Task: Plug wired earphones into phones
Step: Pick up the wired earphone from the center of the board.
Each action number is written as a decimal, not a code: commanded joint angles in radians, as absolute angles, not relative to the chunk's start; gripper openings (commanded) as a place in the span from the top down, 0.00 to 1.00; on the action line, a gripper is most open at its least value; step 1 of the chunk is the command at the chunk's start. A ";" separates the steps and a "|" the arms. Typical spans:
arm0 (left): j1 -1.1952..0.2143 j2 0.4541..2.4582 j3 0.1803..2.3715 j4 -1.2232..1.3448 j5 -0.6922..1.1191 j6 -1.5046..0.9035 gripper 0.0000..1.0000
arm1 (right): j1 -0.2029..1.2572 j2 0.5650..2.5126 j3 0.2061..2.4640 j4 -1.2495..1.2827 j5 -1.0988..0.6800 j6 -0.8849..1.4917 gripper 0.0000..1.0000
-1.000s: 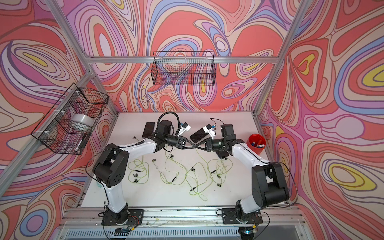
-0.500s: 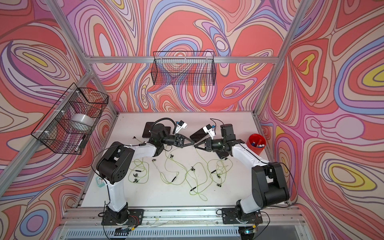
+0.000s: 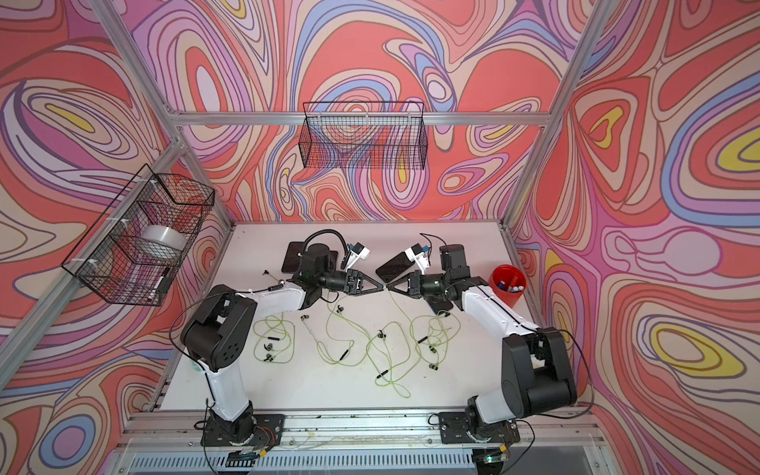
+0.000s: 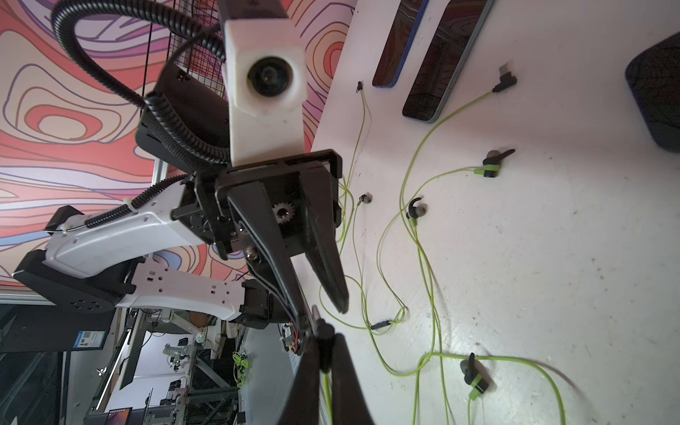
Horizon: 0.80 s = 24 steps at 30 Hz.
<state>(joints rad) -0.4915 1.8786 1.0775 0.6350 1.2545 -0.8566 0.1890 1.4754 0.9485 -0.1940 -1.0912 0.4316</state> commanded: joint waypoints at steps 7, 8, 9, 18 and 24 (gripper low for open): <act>-0.497 1.848 1.103 0.627 1.241 -0.848 0.83 | 0.184 1.458 0.942 -0.173 -1.081 0.433 0.98; -0.497 1.850 1.104 0.637 1.241 -0.857 0.84 | 0.184 1.459 0.941 -0.174 -1.081 0.431 0.98; -0.497 1.851 1.102 0.656 1.241 -0.873 0.85 | 0.184 1.459 0.940 -0.173 -1.081 0.430 0.98; -0.509 1.863 1.110 0.711 1.242 -0.918 0.85 | 0.185 1.468 0.936 -0.152 -1.081 0.440 0.98; -0.509 1.866 1.105 0.716 1.235 -0.922 0.95 | 0.184 1.471 0.930 -0.148 -1.081 0.440 0.98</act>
<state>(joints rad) -0.5053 1.8751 1.0847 0.6697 1.2362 -0.9146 0.1883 1.4754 0.9466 -0.1650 -1.0885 0.4393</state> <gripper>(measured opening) 0.083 0.069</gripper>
